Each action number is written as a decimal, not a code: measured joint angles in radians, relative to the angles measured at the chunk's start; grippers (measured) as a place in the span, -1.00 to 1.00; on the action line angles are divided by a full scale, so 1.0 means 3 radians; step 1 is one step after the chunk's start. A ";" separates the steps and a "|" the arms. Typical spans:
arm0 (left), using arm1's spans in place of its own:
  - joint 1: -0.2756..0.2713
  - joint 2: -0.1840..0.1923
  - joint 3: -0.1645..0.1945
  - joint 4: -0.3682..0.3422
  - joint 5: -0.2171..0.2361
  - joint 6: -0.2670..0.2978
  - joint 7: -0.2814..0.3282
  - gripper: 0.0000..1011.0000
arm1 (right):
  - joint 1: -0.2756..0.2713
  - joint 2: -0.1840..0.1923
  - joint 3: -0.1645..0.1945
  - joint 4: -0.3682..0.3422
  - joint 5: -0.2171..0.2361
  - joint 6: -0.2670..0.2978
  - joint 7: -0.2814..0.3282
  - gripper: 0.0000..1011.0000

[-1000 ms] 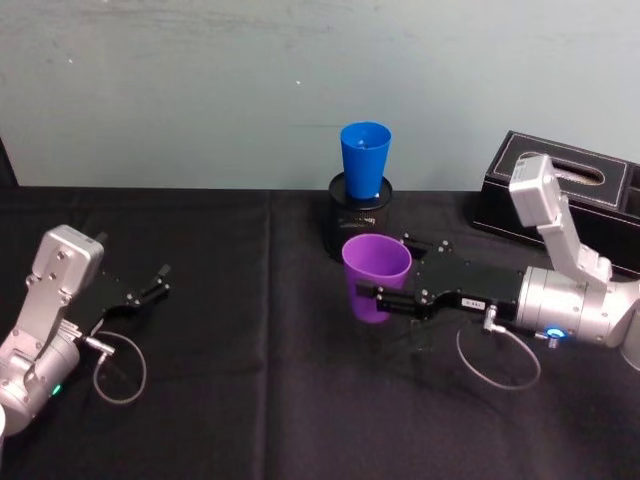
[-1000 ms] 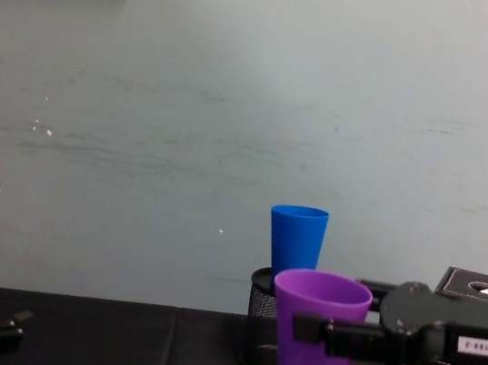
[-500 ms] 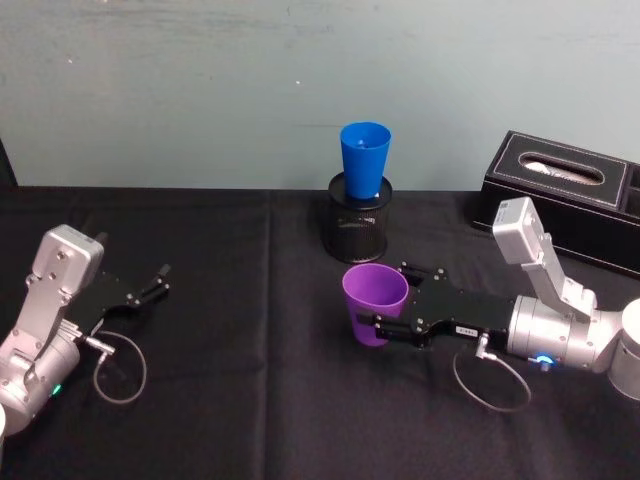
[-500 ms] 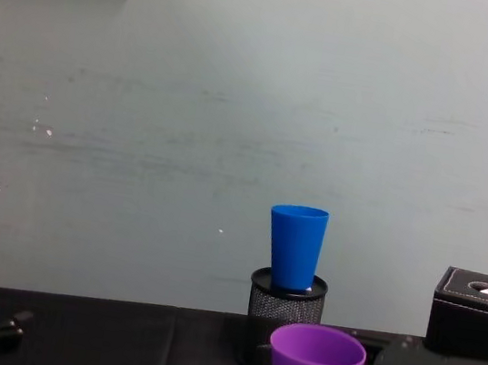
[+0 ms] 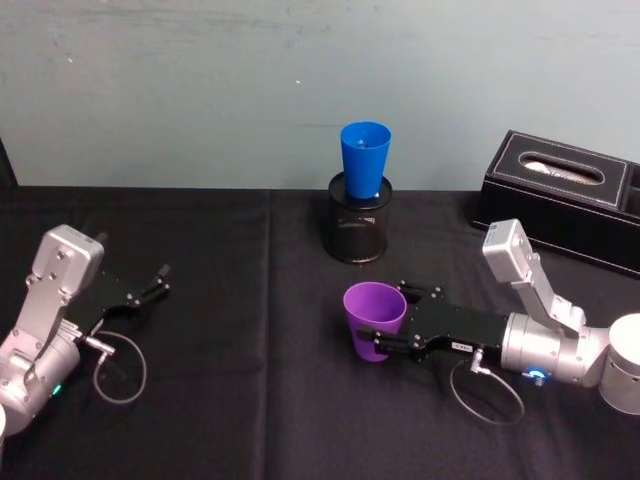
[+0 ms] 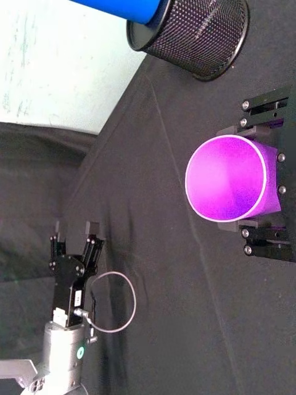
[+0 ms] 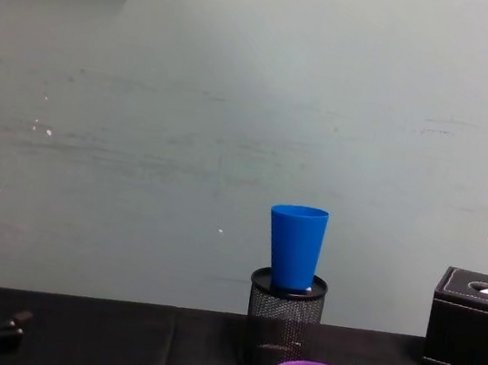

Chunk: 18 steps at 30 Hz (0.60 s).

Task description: Pick up one cup with a gripper and tap it against the other cup.

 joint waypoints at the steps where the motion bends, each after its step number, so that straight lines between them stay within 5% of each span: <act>1: 0.0000 0.0000 0.0000 0.0000 0.0000 0.0000 0.0000 1.00 | 0.0004 -0.0006 0.0001 0.0016 -0.0003 -0.0002 0.0007 0.44; 18: 0.0000 0.0000 0.0000 0.0000 0.0000 0.0000 0.0000 1.00 | 0.0008 -0.0012 0.0004 0.0028 -0.0007 -0.0006 0.0019 0.44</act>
